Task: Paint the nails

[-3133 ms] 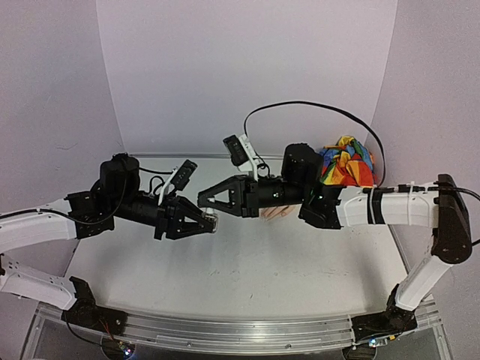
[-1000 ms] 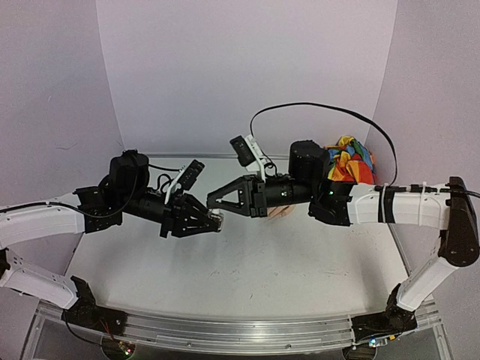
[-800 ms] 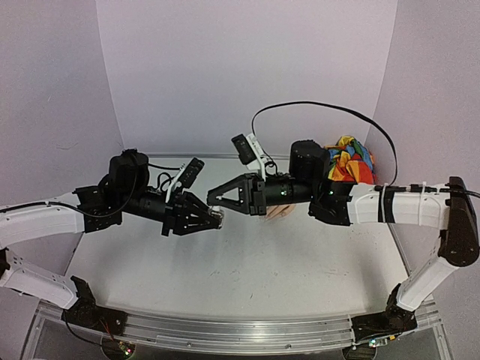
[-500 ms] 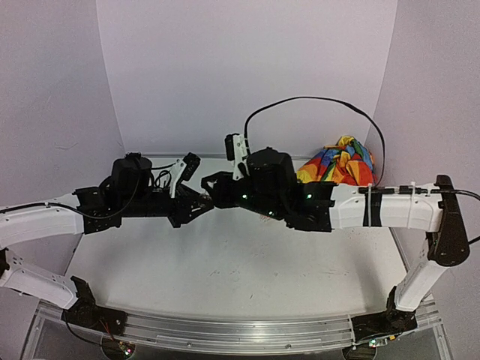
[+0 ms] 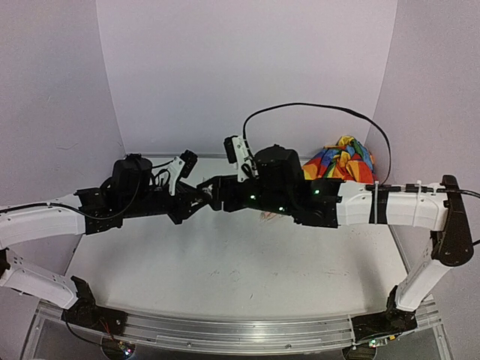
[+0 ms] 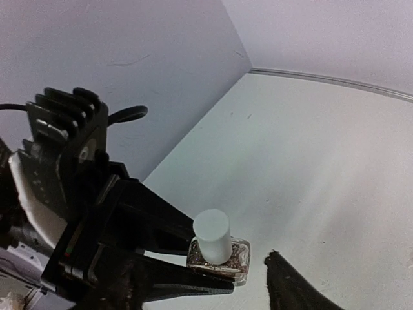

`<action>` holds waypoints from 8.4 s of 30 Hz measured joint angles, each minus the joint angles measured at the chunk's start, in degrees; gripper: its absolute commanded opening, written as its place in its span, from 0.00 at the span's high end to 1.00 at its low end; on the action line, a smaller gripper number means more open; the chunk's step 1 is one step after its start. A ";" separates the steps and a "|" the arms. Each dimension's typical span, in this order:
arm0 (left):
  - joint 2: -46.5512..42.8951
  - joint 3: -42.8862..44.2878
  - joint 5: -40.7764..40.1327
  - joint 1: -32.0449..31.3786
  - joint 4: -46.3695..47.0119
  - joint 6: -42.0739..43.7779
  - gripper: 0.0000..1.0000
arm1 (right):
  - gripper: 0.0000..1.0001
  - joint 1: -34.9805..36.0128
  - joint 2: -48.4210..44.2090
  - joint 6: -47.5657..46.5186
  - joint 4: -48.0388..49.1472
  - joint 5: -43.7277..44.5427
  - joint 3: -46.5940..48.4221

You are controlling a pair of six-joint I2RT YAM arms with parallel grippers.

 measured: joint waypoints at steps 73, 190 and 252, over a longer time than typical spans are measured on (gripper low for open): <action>0.22 -0.04 -2.93 0.83 -3.21 1.86 1.00 | 0.24 0.31 4.55 1.75 -0.42 1.55 3.43; 3.39 4.63 34.32 0.04 -0.61 -0.31 1.00 | 1.00 -10.64 -6.71 -0.66 23.78 -48.92 -15.10; 6.14 3.89 50.99 2.75 -0.57 -0.87 1.00 | 0.80 -10.73 -3.61 4.44 29.90 -56.15 -15.13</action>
